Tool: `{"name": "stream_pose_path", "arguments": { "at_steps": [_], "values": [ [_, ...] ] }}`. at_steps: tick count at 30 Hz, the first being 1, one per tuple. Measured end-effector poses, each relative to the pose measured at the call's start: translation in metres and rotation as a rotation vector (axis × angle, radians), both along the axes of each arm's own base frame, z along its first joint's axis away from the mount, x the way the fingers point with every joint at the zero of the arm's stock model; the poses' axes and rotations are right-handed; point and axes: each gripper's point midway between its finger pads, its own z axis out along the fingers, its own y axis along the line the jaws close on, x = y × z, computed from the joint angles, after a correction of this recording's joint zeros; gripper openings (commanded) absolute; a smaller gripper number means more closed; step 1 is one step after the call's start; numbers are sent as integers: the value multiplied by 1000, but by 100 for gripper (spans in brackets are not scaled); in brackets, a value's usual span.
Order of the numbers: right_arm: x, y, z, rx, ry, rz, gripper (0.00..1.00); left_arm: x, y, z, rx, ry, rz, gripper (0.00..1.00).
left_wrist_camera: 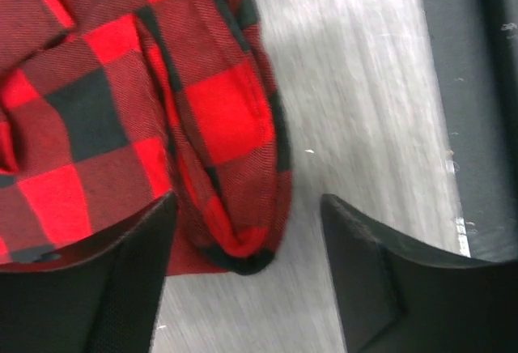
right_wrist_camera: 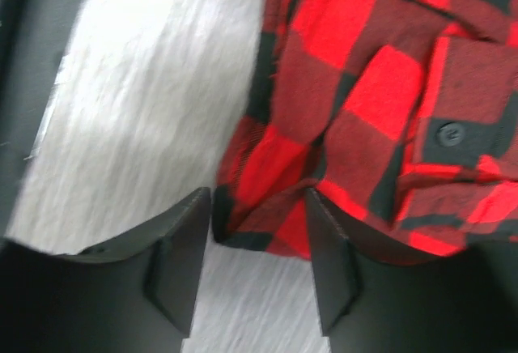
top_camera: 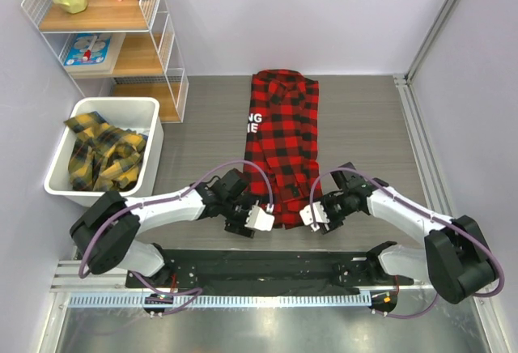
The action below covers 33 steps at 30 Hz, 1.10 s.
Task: Fold and stack the long sleeve shirts
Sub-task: Fold the shirt
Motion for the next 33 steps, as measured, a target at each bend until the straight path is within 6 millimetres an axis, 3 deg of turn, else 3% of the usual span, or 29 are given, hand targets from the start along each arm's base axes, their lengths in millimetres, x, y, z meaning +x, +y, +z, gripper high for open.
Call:
{"name": "stream_pose_path", "arguments": {
  "at_steps": [2, 3, 5, 6, 8, 9, 15, 20, 24, 28, 33],
  "values": [
    [4, 5, 0, 9, -9, 0, 47, 3, -4, 0, 4, -12, -1, 56],
    [7, 8, -1, 10, -16, -4, 43, 5, -6, -1, 13, -21, -3, 47],
    [13, 10, 0, 12, -36, -11, 28, 11, -12, -1, 19, -31, 8, 36],
    [16, 11, -1, 8, -49, -16, 23, 14, -14, -2, 23, -37, 19, 24],
    [19, 10, -2, -7, -61, -33, 2, 19, -16, -3, 28, -49, 34, 5],
    [21, 9, -2, -14, -68, -41, 1, 19, -15, -4, 33, -49, 39, 2],
    [16, 5, 7, -41, -74, -95, 2, 8, -19, 9, 39, -20, 28, 0],
    [-22, 8, 44, -1, -68, -61, 1, -41, -35, 51, -41, 53, -62, 0],
    [-42, 9, 66, 24, -17, -76, 1, -75, -35, 80, -96, 157, -90, 0],
    [-38, 14, 80, 21, 49, -157, 2, -67, -28, 88, -95, 227, -19, 0],
    [-5, 24, 99, 23, 93, -257, 1, -27, -25, 100, -105, 263, 82, 0]
  ]
}}
